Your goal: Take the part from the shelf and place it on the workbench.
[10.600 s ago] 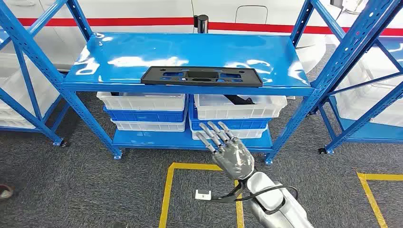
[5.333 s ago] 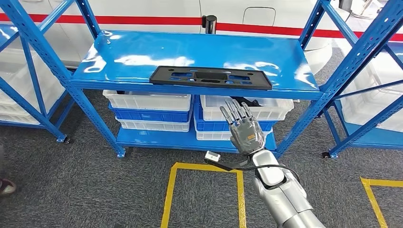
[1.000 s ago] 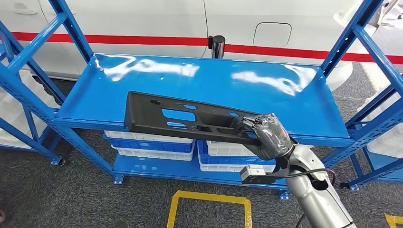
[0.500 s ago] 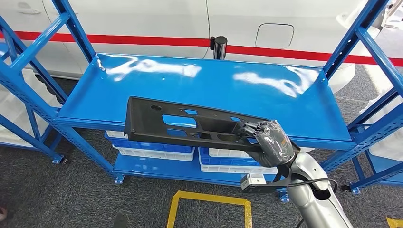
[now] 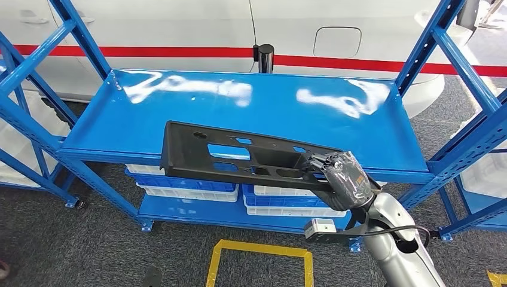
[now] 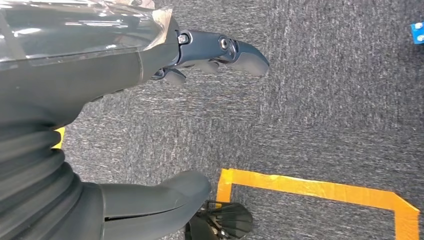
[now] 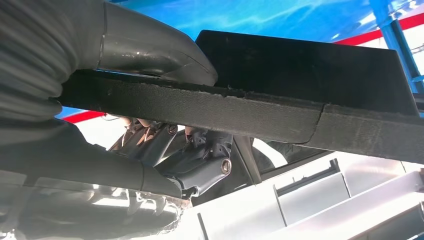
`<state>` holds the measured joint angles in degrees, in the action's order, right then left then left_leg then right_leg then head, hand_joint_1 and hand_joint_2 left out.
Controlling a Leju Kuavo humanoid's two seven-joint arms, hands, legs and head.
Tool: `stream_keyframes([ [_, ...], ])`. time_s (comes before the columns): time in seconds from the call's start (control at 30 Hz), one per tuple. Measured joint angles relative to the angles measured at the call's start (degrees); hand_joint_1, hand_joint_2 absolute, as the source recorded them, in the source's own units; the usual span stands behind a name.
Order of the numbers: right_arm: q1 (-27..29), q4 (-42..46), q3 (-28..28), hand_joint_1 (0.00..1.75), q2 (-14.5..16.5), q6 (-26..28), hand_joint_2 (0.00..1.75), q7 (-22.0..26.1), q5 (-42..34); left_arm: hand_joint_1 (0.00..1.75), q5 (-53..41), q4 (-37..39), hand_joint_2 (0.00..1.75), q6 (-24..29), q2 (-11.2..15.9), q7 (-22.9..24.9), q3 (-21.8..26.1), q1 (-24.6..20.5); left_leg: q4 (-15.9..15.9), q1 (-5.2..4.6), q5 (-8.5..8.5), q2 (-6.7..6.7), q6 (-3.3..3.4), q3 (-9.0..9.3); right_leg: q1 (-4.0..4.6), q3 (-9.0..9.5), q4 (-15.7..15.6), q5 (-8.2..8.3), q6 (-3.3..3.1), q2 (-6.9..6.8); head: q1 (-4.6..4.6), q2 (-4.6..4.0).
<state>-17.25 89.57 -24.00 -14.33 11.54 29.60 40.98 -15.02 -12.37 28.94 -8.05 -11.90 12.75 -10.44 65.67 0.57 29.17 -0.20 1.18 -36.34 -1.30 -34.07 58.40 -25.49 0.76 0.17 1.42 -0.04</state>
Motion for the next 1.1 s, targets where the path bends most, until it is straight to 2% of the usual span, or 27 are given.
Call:
stream_keyframes([
  [0.07,-0.07,0.00,0.16,1.73,-0.03,0.00,1.75,0.02,0.00,0.00,0.01,0.00,1.75,-0.07,0.07,-0.03,0.02,-0.23,-6.01,-0.39,-1.94,0.11,0.62,3.19,0.32,-0.01,0.03,0.10,0.17,-0.03,-0.04,0.00],
  [0.17,-0.09,0.01,0.24,1.73,-0.03,0.00,1.75,0.09,0.00,0.00,0.08,0.00,1.75,-0.10,0.10,-0.09,0.04,-0.37,-7.47,-0.76,-2.46,0.19,1.01,3.61,0.45,-0.20,-0.16,0.47,0.89,-0.18,-0.03,0.00],
  [0.23,-0.12,0.01,0.35,1.73,-0.04,0.00,1.75,0.15,-0.01,0.00,0.12,0.00,1.75,-0.11,0.05,-0.09,0.04,-0.43,-8.26,-0.59,-3.30,0.25,1.57,3.61,0.51,-1.00,1.17,-0.51,1.15,-0.21,-0.09,0.00],
  [0.27,-0.15,0.00,0.42,1.73,-0.05,0.00,1.75,0.16,-0.01,0.00,0.11,0.00,1.75,-0.13,0.02,-0.10,0.05,-0.46,-8.61,-0.48,-3.71,0.30,1.82,3.53,0.57,-2.07,3.45,-1.90,1.01,-0.20,-0.16,0.00],
  [0.33,-0.12,-0.06,0.50,1.73,-0.09,-0.01,1.75,0.16,-0.02,0.00,0.11,0.00,1.75,-0.17,-0.04,-0.10,0.06,-0.47,-8.68,-0.53,-4.15,0.35,2.14,2.97,0.49,-5.22,10.74,-5.49,0.66,-0.20,-0.28,0.00],
  [0.37,-0.04,-0.11,0.50,1.73,-0.10,-0.01,1.75,0.16,-0.02,0.00,0.11,0.00,1.75,-0.19,-0.07,-0.10,0.06,-0.44,-8.65,-0.56,-4.33,0.35,2.17,2.68,0.46,-6.50,13.98,-6.75,0.76,-0.20,-0.32,0.00],
  [0.4,0.02,-0.16,0.50,1.73,-0.10,-0.02,1.75,0.16,-0.02,0.00,0.11,0.00,1.75,-0.20,-0.10,-0.10,0.06,-0.43,-8.62,-0.57,-4.53,0.35,2.14,2.41,0.42,-6.88,15.43,-7.19,1.08,-0.21,-0.32,0.00],
  [0.43,0.05,-0.19,0.50,1.73,-0.10,-0.02,1.75,0.16,-0.02,0.00,0.11,0.00,1.75,-0.21,-0.11,-0.10,0.06,-0.42,-8.56,-0.57,-4.69,0.34,2.07,2.19,0.38,-6.08,14.64,-6.77,1.57,-0.21,-0.33,0.00],
  [0.5,-0.03,-0.22,0.50,1.73,-0.10,-0.02,1.75,0.16,-0.02,0.00,0.11,0.00,1.75,-0.27,-0.15,-0.10,0.06,-0.43,-8.17,-0.56,-4.85,0.31,1.85,1.85,0.16,-1.61,7.21,-4.38,2.55,-0.24,-0.34,0.00],
  [0.53,-0.08,-0.22,0.50,1.73,-0.09,-0.02,1.75,0.16,-0.02,0.00,0.11,0.00,1.75,-0.33,-0.15,-0.10,0.07,-0.45,-7.85,-0.68,-4.85,0.28,1.64,1.60,0.18,0.56,3.51,-3.35,2.64,-0.21,-0.34,0.00],
  [0.57,-0.11,-0.22,0.50,1.73,-0.08,-0.02,1.75,0.16,-0.03,0.00,0.11,0.00,1.75,-0.39,-0.15,-0.10,0.07,-0.47,-7.56,-0.82,-4.91,0.24,1.35,1.32,0.22,1.91,0.93,-2.66,2.43,-0.16,-0.32,0.00],
  [0.6,-0.10,-0.22,0.50,1.73,-0.08,-0.02,1.75,0.16,-0.03,0.00,0.11,0.00,1.75,-0.45,-0.14,-0.10,0.08,-0.46,-7.38,-0.95,-5.03,0.21,1.04,1.06,0.32,2.39,-0.21,-2.39,2.02,-0.10,-0.27,0.00],
  [0.67,-0.03,-0.22,0.50,1.73,-0.08,-0.02,1.75,0.17,-0.06,0.00,0.11,0.00,1.75,-0.46,-0.11,-0.10,0.09,-0.42,-7.37,-1.00,-5.46,0.12,0.43,0.72,0.35,2.12,-0.20,-1.91,1.12,-0.03,-0.25,0.00],
  [0.7,-0.04,-0.22,0.50,1.73,-0.08,-0.02,1.75,0.18,-0.08,0.00,0.11,0.00,1.75,-0.46,-0.08,-0.10,0.09,-0.40,-7.17,-0.88,-5.24,0.06,0.14,0.52,0.19,2.00,-0.23,-1.63,0.69,-0.06,-0.26,0.00],
  [0.77,-0.13,-0.22,0.50,1.73,-0.05,-0.03,1.75,0.18,-0.13,0.00,0.10,0.00,1.75,-0.46,-0.05,-0.11,0.10,-0.39,-4.61,-0.59,-2.77,-0.01,-0.52,-0.59,-0.19,1.63,-0.35,-1.03,-0.23,-0.18,-0.09,0.00],
  [0.83,-0.14,-0.22,0.49,1.73,-0.02,-0.04,1.75,0.18,-0.15,0.00,0.10,0.00,1.75,-0.49,-0.06,-0.12,0.12,-0.37,2.31,-0.25,1.91,0.02,-1.21,-3.16,-0.15,0.87,-0.33,-0.42,-0.74,-0.28,0.13,0.00],
  [0.87,-0.09,-0.24,0.49,1.73,-0.01,-0.04,1.75,0.19,-0.15,0.00,0.10,0.00,1.75,-0.51,-0.05,-0.12,0.13,-0.35,5.74,-0.10,3.69,0.02,-1.45,-4.32,-0.10,0.41,-0.32,-0.12,-0.78,-0.31,0.14,0.00],
  [0.9,-0.04,-0.25,0.48,1.73,-0.01,-0.04,1.75,0.19,-0.15,0.00,0.11,0.00,1.75,-0.55,-0.05,-0.12,0.14,-0.32,7.91,0.02,4.61,0.03,-1.59,-4.81,-0.06,-0.07,-0.31,0.23,-0.73,-0.31,0.14,0.00],
  [0.93,0.01,-0.26,0.48,1.73,-0.01,-0.04,1.75,0.19,-0.15,0.00,0.11,0.00,1.75,-0.57,-0.05,-0.12,0.15,-0.29,7.67,0.10,4.34,0.04,-1.60,-4.09,-0.04,-0.48,-0.30,0.56,-0.64,-0.31,0.14,0.00],
  [0.97,0.03,-0.26,0.49,1.73,-0.01,-0.04,1.75,0.19,-0.15,0.00,0.11,0.00,1.75,-0.58,-0.05,-0.13,0.16,-0.30,5.28,0.14,3.23,0.04,-1.51,-2.23,-0.04,-0.82,-0.30,0.87,-0.48,-0.30,0.14,0.00],
  [1.03,0.03,-0.26,0.50,1.73,-0.01,-0.04,1.75,0.19,-0.15,0.00,0.11,0.00,1.75,-0.60,-0.05,-0.14,0.18,-0.40,-2.75,0.06,0.77,0.02,-1.06,3.16,0.03,-1.25,-0.31,1.46,-0.06,-0.27,0.14,0.00],
  [1.07,0.00,-0.25,0.51,1.73,-0.03,-0.04,1.75,0.19,-0.15,0.00,0.11,0.00,1.75,-0.60,-0.05,-0.16,0.19,-0.46,-5.79,-0.09,0.03,-0.02,-0.77,5.00,0.11,-1.37,-0.32,1.72,0.24,-0.27,0.08,0.00],
  [1.1,-0.03,-0.25,0.51,1.73,-0.04,-0.04,1.75,0.19,-0.16,0.00,0.11,0.00,1.75,-0.62,-0.05,-0.18,0.19,-0.50,-7.47,-0.30,-0.27,-0.04,-0.47,5.90,0.16,-1.47,-0.34,2.00,0.59,-0.28,0.04,0.00],
])
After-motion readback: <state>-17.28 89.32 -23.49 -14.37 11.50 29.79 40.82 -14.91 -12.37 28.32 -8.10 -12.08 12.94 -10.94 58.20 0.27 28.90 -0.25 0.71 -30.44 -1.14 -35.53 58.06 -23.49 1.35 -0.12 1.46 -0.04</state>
